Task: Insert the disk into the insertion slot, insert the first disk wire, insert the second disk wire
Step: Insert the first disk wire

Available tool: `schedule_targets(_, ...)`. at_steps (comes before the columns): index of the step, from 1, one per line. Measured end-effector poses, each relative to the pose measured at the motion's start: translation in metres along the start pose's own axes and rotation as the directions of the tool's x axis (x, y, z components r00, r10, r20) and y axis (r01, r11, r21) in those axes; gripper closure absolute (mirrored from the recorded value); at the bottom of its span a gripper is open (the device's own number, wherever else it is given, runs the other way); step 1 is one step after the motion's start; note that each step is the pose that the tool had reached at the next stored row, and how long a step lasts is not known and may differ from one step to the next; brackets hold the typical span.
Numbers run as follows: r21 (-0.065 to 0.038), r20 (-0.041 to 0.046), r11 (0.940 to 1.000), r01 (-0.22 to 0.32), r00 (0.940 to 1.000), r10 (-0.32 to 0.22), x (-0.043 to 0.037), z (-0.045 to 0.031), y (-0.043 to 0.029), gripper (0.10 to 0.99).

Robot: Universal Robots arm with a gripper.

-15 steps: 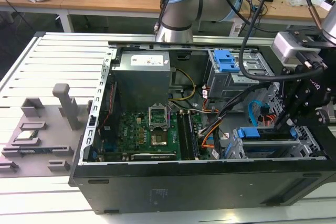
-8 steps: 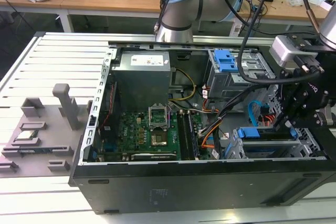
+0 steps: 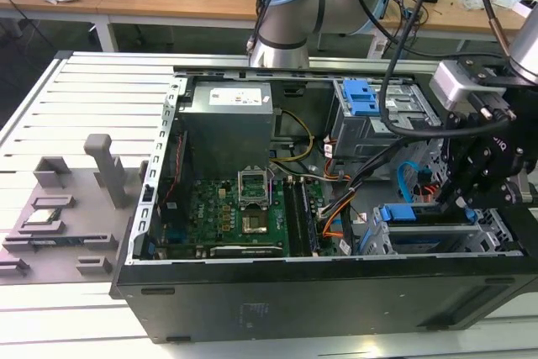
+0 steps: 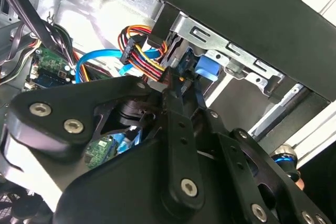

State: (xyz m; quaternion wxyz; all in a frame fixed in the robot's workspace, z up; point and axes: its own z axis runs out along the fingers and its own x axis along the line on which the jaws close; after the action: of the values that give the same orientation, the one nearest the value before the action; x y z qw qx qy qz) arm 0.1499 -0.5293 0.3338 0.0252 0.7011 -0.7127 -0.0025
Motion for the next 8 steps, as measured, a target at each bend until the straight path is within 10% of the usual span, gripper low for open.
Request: schedule_targets(8, 0.000, -0.0001, 1.0000, 0.000, 1.0000, 0.000, -0.0005, -0.0292, 0.0012, 0.843)
